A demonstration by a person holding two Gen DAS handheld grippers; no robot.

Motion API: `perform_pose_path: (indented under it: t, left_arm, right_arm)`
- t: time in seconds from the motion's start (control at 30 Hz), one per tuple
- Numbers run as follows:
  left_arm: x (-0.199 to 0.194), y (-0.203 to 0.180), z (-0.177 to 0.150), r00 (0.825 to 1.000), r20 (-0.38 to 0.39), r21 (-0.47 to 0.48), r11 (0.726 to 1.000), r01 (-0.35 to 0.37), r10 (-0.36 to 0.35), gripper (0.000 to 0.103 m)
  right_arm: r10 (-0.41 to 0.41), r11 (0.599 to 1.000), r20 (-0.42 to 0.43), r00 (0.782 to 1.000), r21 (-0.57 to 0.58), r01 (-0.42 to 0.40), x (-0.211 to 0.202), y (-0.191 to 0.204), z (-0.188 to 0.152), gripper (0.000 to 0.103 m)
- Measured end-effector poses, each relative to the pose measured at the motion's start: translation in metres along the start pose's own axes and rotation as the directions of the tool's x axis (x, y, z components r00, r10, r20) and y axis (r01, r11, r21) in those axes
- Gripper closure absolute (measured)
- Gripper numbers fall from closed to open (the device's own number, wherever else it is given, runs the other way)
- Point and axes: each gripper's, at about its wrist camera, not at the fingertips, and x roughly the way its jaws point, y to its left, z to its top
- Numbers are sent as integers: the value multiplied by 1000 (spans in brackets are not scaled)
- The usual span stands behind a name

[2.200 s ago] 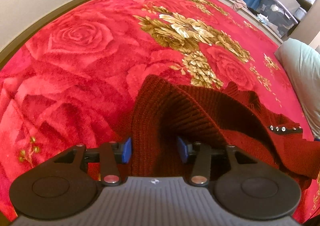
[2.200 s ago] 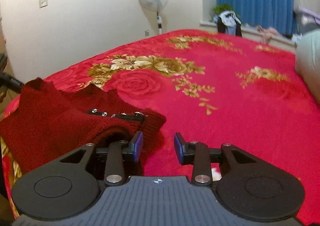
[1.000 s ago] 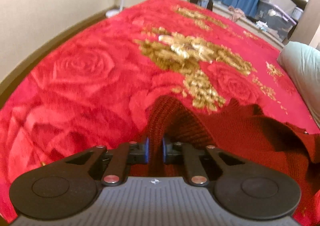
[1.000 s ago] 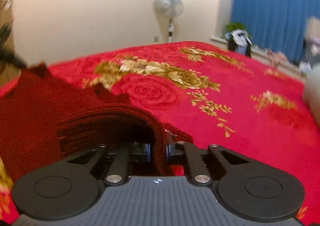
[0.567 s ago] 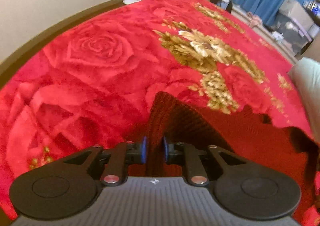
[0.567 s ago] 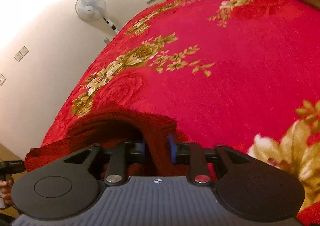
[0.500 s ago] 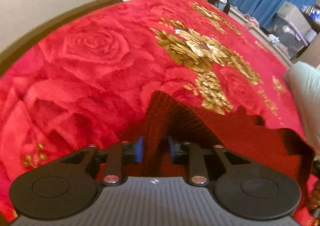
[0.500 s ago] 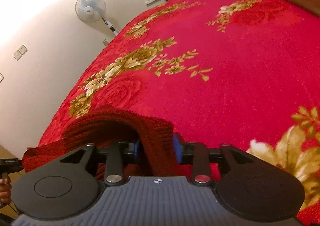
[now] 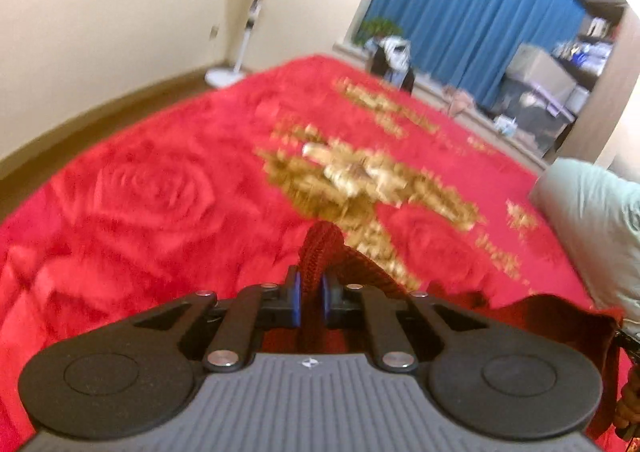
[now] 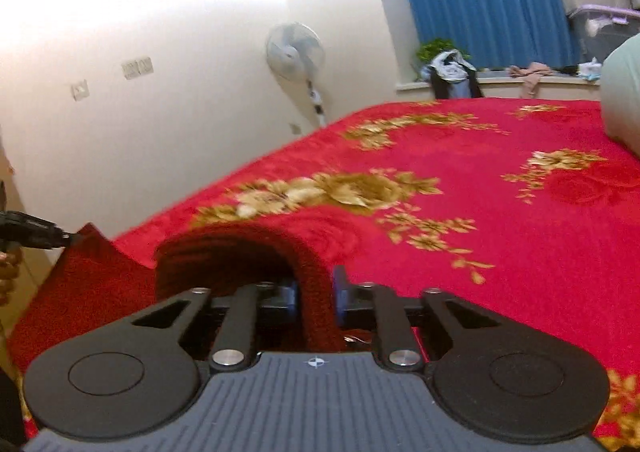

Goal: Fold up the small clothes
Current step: 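Lift the sweater edge with both tools and fold it over again, then open both tools and release the folded sweater onto the bed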

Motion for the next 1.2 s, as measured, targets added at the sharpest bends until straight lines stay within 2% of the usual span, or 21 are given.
perform_pose_path:
  t: [0.07, 0.13, 0.17, 0.2, 0.23, 0.27, 0.3, 0.33, 0.37, 0.4, 0.53, 0.63, 0.7, 0.73, 0.8, 0.87, 0.9, 0.93, 0.97, 1.1, 1.2]
  left_arm:
    - [1, -1, 0, 1000, 8, 4, 1000, -21, 21, 93]
    - [10, 3, -1, 996, -29, -6, 996, -88, 88, 93]
    - [22, 9, -4, 985, -96, -26, 989, -146, 143, 93]
    - [36, 16, -10, 962, -194, -39, 978, -203, 192, 93]
    - [52, 21, -20, 925, -307, -38, 968, -247, 224, 93]
    - [56, 22, -23, 909, -343, -32, 964, -264, 238, 93]
    - [53, 19, -21, 917, -321, -28, 965, -261, 238, 93]
    - [48, 14, -16, 934, -276, -18, 970, -242, 228, 93]
    - [42, 12, -12, 949, -233, -21, 975, -222, 211, 93]
    - [39, 12, -9, 957, -214, -43, 976, -211, 198, 94]
    - [32, 15, -4, 973, -155, -104, 977, -186, 169, 94]
    - [20, 9, 0, 986, -68, -63, 986, -156, 152, 94]
    - [24, 7, 0, 982, -81, -29, 985, -172, 170, 94]
    - [28, 9, -2, 979, -114, -27, 984, -176, 172, 93]
    - [33, 15, -6, 974, -178, -54, 987, -153, 142, 90]
    - [27, 18, -9, 976, -189, -66, 990, -126, 111, 76]
    - [22, 19, -12, 975, -197, -60, 992, -113, 100, 59]
    - [18, 19, -16, 973, -213, -54, 993, -103, 89, 47]
    - [14, 18, -23, 968, -242, -41, 996, -85, 73, 46]
    - [-11, 1, -52, 958, -285, 124, 992, -6, 41, 43]
    - [-24, -2, -77, 947, -311, 173, 985, -25, 79, 31]
  right_arm:
    - [-14, 999, -6, 1000, 51, 14, 3, -7, 1, 92]
    - [-51, 971, -52, 997, 229, 62, 9, -28, -1, 92]
    - [-67, 924, -93, 993, 370, 97, 14, -46, -6, 92]
    - [-89, 842, -168, 982, 513, 164, 20, -67, -16, 92]
    - [-84, 750, -238, 968, 624, 218, 24, -83, -29, 92]
    - [-50, 663, -269, 962, 712, 233, 26, -95, -42, 92]
    - [-27, 616, -266, 964, 755, 226, 25, -100, -48, 91]
    - [-32, 618, -265, 964, 753, 228, 24, -99, -46, 91]
    - [-47, 645, -263, 964, 729, 230, 22, -96, -40, 91]
    - [-62, 678, -256, 965, 699, 228, 21, -91, -34, 91]
    - [-107, 780, -240, 965, 582, 231, 23, -74, -23, 91]
    - [-126, 820, -178, 976, 535, 204, 16, -65, -15, 92]
    - [-127, 828, -157, 980, 527, 191, 14, -67, -12, 92]
    - [-137, 833, -178, 974, 512, 211, 15, -66, -12, 91]
    - [-170, 836, -251, 953, 475, 274, 19, -65, -17, 83]
    - [-178, 826, -297, 938, 474, 307, 15, -66, -21, 73]
    - [-165, 826, -312, 936, 475, 304, 12, -64, -23, 72]
    - [-149, 830, -324, 934, 472, 296, 5, -62, -24, 69]
    - [-139, 837, -337, 931, 463, 292, 0, -59, -25, 63]
    - [-127, 847, -416, 900, 427, 317, -26, -47, -37, 60]
    - [-115, 853, -444, 889, 414, 317, -43, -38, -46, 62]
